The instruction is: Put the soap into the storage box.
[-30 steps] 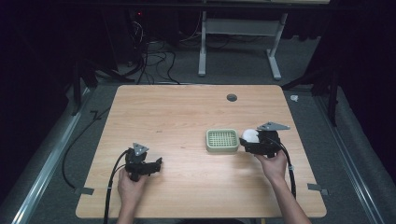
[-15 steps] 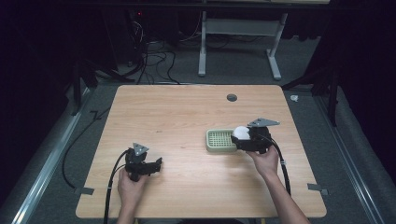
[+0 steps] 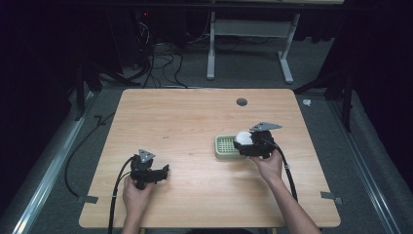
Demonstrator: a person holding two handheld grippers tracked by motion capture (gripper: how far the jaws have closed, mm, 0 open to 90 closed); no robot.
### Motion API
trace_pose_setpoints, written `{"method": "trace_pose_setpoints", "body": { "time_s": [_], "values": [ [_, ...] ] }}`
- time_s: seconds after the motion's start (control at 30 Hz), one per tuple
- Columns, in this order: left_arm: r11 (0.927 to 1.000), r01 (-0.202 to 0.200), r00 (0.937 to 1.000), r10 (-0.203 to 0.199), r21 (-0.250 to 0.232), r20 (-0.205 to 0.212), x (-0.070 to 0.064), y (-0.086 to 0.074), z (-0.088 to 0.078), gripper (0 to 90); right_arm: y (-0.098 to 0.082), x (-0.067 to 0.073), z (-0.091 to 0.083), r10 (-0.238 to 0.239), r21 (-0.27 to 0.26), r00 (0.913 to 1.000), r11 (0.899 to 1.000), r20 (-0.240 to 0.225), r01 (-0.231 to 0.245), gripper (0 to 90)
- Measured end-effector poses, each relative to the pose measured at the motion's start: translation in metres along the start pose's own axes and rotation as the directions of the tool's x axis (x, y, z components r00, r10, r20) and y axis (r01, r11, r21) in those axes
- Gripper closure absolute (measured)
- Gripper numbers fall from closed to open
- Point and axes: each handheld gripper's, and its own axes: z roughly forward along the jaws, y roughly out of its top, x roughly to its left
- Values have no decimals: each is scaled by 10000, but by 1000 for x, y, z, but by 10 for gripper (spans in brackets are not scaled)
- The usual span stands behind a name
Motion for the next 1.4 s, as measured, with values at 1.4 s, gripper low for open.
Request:
{"method": "trace_pose_setpoints", "body": {
  "time_s": [1.4],
  "values": [
    [10000,2,10000,-2,10,0,0,0,0,146,0,10,53,-202,1023,9997,9945,-120,213,243]
  ]
}}
